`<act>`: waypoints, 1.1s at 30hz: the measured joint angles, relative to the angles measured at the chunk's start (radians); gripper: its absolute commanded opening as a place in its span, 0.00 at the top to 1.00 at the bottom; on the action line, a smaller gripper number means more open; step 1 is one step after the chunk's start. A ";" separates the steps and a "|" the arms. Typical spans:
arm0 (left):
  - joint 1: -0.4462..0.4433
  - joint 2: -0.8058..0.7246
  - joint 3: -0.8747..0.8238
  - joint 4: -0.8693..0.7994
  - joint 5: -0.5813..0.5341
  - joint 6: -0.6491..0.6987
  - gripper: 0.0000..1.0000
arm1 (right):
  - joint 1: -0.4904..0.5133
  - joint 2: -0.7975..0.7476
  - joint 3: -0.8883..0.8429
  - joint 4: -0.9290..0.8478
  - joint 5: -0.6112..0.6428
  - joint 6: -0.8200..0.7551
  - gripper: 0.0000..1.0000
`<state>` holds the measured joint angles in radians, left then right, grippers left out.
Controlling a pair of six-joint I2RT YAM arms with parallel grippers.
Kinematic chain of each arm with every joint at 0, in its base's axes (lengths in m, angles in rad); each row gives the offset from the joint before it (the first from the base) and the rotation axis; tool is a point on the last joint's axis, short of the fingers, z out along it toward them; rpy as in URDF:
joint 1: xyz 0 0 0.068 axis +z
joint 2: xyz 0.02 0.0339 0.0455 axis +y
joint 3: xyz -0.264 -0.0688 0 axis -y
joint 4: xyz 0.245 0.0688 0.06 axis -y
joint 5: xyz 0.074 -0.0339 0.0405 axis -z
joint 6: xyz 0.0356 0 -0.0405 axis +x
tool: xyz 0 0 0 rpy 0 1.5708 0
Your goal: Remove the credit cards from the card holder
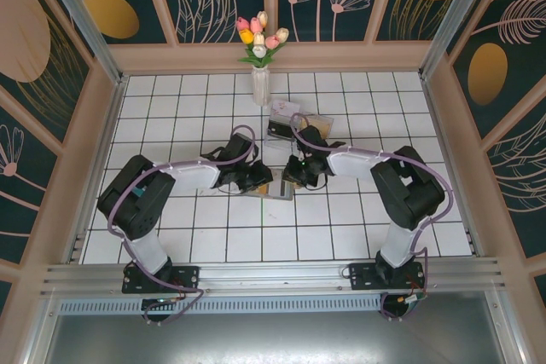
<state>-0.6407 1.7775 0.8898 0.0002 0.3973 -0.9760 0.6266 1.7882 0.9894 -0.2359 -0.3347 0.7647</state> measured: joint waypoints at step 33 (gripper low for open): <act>0.013 0.041 0.057 -0.087 0.014 0.131 0.90 | 0.000 0.023 0.018 -0.003 0.000 -0.008 0.83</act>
<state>-0.6273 1.8187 0.9466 -0.0868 0.4118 -0.8452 0.6266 1.8114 1.0077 -0.2394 -0.3347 0.7570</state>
